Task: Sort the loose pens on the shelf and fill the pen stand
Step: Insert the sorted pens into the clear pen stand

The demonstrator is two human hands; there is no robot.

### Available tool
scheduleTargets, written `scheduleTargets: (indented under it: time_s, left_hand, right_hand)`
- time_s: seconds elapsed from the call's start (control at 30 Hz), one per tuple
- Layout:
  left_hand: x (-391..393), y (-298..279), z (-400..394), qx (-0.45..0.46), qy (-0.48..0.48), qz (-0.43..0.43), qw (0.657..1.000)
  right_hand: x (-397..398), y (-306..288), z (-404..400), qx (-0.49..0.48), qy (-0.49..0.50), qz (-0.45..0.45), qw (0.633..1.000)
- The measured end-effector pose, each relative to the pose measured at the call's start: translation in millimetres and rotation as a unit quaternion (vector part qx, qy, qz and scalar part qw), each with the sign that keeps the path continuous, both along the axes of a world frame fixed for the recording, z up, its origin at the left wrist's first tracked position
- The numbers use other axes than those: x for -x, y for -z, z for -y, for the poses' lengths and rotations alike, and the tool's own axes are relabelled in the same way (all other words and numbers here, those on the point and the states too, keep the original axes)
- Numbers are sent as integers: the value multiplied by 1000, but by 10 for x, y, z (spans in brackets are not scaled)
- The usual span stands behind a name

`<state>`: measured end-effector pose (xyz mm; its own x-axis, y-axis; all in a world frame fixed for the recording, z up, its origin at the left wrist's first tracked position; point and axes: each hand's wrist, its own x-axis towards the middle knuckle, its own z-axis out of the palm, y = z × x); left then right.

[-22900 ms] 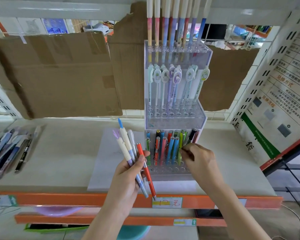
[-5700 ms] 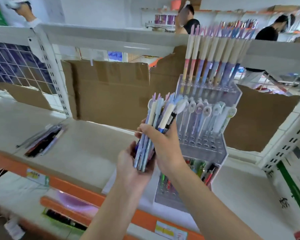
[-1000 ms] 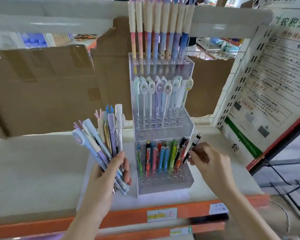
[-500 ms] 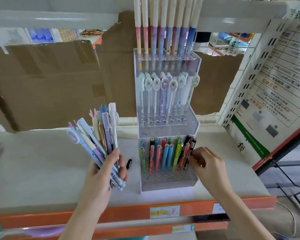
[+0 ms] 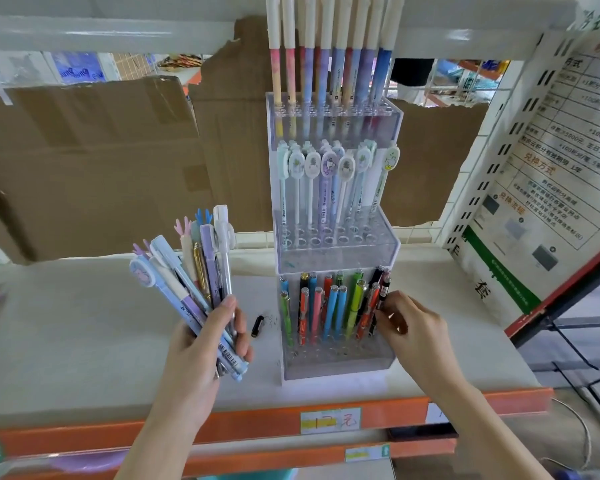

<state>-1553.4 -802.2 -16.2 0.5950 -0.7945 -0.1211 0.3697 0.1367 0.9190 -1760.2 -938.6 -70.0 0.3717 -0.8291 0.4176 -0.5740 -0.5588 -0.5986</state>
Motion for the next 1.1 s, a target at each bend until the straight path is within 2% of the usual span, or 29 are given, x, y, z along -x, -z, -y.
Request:
scheduleTargets:
  time_s: [0.17, 0.43, 1.1]
  left_hand:
    - [-10, 3, -22, -1, -2, -1, 1000]
    - [-31, 37, -54, -5, 2, 4, 1000]
    - [2, 58, -141, -7, -4, 0, 1000]
  right_hand:
    - [-21, -17, 2, -19, -6, -3, 1000]
    - [50, -7, -58, -38, 48, 36, 997]
    - [-31, -146, -33, -77, 32, -21, 996]
